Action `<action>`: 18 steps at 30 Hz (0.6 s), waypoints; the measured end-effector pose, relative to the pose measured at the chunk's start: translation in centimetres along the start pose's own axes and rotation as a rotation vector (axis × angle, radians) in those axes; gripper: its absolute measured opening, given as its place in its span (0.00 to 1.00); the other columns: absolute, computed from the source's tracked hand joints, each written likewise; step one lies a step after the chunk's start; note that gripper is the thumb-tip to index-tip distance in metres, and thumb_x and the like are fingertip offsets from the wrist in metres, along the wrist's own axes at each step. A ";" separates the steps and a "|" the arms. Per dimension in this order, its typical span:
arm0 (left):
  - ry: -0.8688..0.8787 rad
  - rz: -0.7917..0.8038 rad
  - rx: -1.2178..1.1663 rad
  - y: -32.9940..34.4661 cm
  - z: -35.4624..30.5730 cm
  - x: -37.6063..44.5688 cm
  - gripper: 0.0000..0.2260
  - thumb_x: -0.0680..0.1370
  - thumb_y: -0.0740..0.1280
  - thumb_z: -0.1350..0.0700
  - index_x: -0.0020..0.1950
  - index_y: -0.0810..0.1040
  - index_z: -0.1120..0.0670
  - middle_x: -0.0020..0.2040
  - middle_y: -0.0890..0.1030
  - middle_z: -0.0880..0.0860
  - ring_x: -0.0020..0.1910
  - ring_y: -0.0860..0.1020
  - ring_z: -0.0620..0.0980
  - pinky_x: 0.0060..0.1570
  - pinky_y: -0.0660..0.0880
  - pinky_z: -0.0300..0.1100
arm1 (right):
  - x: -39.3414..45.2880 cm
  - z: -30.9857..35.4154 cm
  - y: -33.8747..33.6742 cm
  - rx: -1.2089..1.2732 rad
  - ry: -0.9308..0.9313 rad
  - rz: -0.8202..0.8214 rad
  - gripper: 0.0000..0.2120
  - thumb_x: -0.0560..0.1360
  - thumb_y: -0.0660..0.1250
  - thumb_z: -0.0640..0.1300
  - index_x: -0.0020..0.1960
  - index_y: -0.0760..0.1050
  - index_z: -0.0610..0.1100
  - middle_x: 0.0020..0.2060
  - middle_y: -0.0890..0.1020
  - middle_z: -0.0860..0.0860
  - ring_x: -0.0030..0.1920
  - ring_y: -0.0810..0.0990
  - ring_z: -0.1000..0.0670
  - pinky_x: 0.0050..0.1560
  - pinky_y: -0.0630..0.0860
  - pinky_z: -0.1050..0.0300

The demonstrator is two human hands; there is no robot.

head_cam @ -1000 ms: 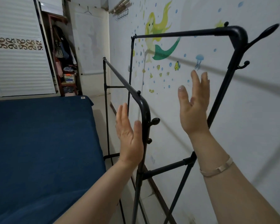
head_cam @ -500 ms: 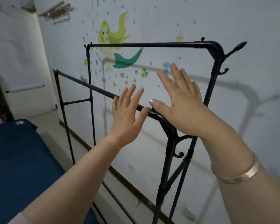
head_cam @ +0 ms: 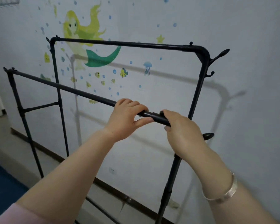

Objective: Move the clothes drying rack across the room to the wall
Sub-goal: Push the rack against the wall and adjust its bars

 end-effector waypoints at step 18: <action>-0.030 -0.145 0.002 6.5 -4.6 3.5 0.15 0.71 0.73 0.43 0.43 0.83 0.55 0.36 0.80 0.50 0.40 0.77 0.55 0.52 0.65 0.50 | 0.9 -8.4 -2.2 -0.006 0.085 -0.033 0.15 0.77 0.62 0.35 0.53 0.72 0.55 0.33 0.76 0.53 0.35 0.76 0.47 0.37 0.76 0.49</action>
Point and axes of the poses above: each hand's wrist, its own x-axis towards the middle knuckle, its own y-axis out of the palm, z = x × y, the point moved 6 cm from there along x, towards the middle knuckle
